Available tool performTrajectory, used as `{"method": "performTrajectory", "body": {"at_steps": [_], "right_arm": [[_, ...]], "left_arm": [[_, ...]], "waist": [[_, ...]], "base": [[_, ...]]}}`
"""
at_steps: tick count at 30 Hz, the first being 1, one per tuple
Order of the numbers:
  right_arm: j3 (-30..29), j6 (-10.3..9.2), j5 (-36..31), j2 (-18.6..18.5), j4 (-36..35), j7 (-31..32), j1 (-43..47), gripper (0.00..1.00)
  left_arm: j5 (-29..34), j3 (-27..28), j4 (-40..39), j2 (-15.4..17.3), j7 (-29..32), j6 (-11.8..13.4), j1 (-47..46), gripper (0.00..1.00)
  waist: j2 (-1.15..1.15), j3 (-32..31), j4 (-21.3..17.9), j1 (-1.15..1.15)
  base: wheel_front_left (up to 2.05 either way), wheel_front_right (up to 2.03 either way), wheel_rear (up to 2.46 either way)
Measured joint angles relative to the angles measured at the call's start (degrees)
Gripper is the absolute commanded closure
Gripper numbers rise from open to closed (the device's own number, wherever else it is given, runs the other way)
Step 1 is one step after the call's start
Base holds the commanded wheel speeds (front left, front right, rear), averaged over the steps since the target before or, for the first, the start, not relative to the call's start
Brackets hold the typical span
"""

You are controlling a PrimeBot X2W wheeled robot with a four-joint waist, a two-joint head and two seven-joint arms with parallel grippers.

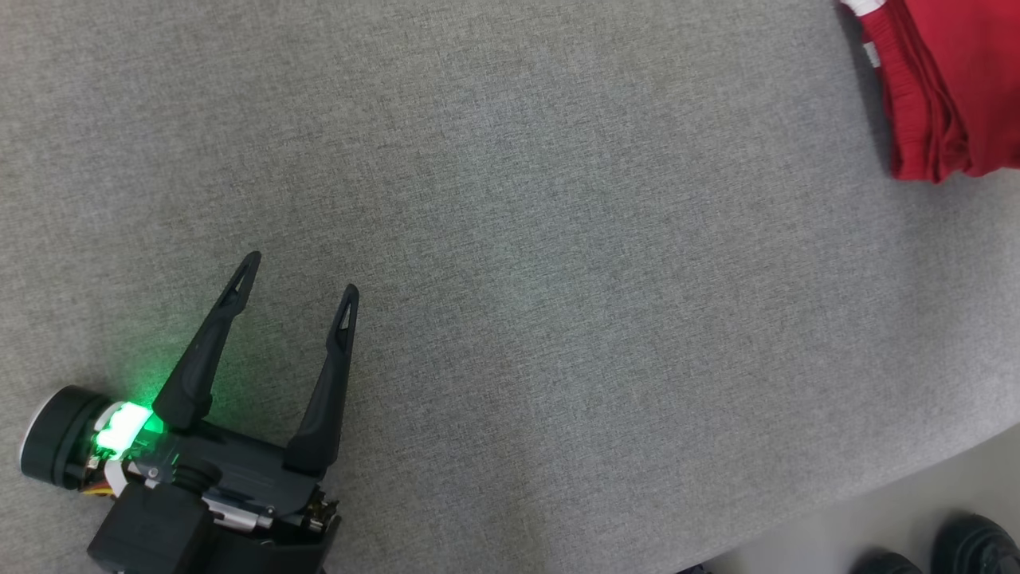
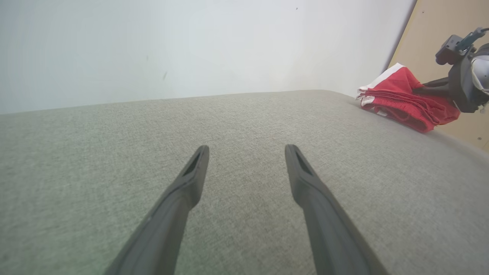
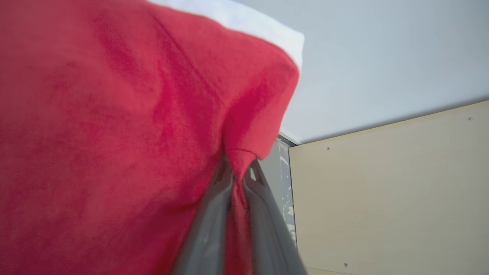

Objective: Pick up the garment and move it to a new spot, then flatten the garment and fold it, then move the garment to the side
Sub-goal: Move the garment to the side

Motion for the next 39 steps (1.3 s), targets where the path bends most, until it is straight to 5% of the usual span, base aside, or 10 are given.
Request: {"method": "performTrajectory", "body": {"at_steps": [3, 4, 5, 6, 20, 39], "right_arm": [[-2.2, 0.00, -1.3, 0.4, -0.7, -0.2, 0.3, 0.99], [-3.1, 0.00, -1.8, 0.7, -0.9, -0.5, 0.5, 0.69], [-3.8, 0.00, -2.3, 1.0, -1.2, -0.6, 0.7, 0.62], [-4.8, 0.00, -2.8, 1.2, -1.4, -1.1, 0.9, 0.00], [-9.5, 0.00, -2.0, 5.0, 0.2, -7.2, 4.7, 0.00], [-12.2, 0.00, 11.8, 27.9, -22.1, -12.8, 37.8, 0.00]], "left_arm": [[-0.1, -0.2, -0.1, 0.0, 0.0, 0.0, 0.0, 0.00], [-0.3, -0.3, 0.0, 0.0, 0.0, 0.0, -0.1, 0.00], [-0.4, -0.4, 0.1, -0.1, -0.1, 0.1, -0.2, 0.00], [-0.4, -0.5, 0.4, -0.2, -0.2, 0.2, -0.2, 0.00], [-2.4, -2.4, 9.6, -4.0, -4.1, 1.2, -0.4, 0.00], [-5.4, 4.4, 21.1, -9.8, -5.1, 5.0, 9.5, 0.00]], "waist": [[0.00, 0.2, 0.3, 0.00], [0.00, 0.1, 0.4, 0.00], [0.01, 0.0, 0.6, 0.00], [0.01, -0.1, 0.7, 0.00], [0.01, -7.4, 3.4, 0.01], [0.00, -27.7, 10.8, -0.01]], "base": [[0.00, 0.00, 0.00], [0.00, 0.00, 0.00], [0.00, 0.00, 0.00], [0.00, 0.00, 0.00], [0.00, 0.00, 0.00], [0.00, 0.00, 0.00]]}}
